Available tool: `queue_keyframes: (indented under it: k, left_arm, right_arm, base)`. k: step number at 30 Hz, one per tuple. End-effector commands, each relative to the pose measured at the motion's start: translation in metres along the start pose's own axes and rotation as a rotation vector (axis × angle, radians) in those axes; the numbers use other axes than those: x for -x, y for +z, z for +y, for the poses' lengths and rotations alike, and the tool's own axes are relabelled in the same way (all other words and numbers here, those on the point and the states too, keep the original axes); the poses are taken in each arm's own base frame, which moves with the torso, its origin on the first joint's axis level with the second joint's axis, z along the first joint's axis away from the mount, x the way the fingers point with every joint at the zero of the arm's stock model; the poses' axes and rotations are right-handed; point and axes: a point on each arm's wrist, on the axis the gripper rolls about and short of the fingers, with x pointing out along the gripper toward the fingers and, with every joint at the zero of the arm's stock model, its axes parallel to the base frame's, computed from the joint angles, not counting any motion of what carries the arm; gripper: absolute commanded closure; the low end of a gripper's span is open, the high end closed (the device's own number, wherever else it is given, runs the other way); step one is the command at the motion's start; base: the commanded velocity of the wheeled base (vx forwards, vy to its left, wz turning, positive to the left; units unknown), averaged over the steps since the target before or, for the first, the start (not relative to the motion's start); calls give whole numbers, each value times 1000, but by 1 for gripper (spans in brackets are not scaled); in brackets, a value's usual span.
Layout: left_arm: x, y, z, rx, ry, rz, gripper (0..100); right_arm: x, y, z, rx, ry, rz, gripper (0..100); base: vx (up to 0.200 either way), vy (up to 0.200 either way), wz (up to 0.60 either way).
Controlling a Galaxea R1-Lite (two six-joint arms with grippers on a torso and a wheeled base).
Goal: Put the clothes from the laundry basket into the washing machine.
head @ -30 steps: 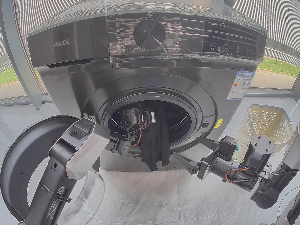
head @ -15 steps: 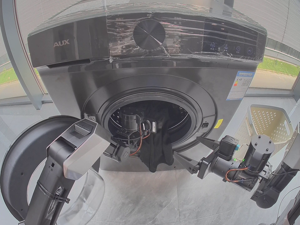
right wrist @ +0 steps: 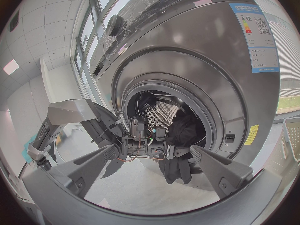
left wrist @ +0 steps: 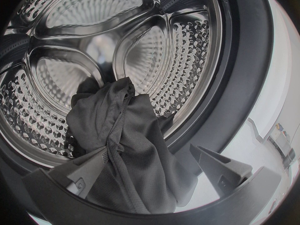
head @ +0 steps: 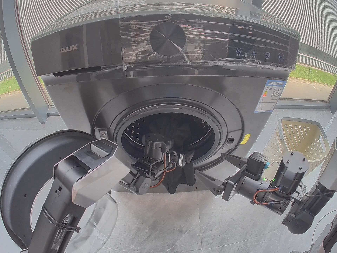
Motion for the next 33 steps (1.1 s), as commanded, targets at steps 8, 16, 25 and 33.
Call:
queue_keyframes:
  k: [8,16,25,33]
  left_arm:
    - [-7,-13,11,-2,30,12,100]
    - [-8,5,19,3,49,-41,100]
    - [-18,66,47,14,156,-256,100]
    - [-24,67,55,19,195,-295,100]
  right_arm:
    - [0,1,1,-1,3,-3,0]
    - [-1,1,3,-1,10,-5,0]
    - [-2,2,3,1,12,-11,0]
    - [-1,1,2,-1,10,-5,0]
  base:
    - [0,0,0]
    - [0,0,0]
    - [0,0,0]
    - [0,0,0]
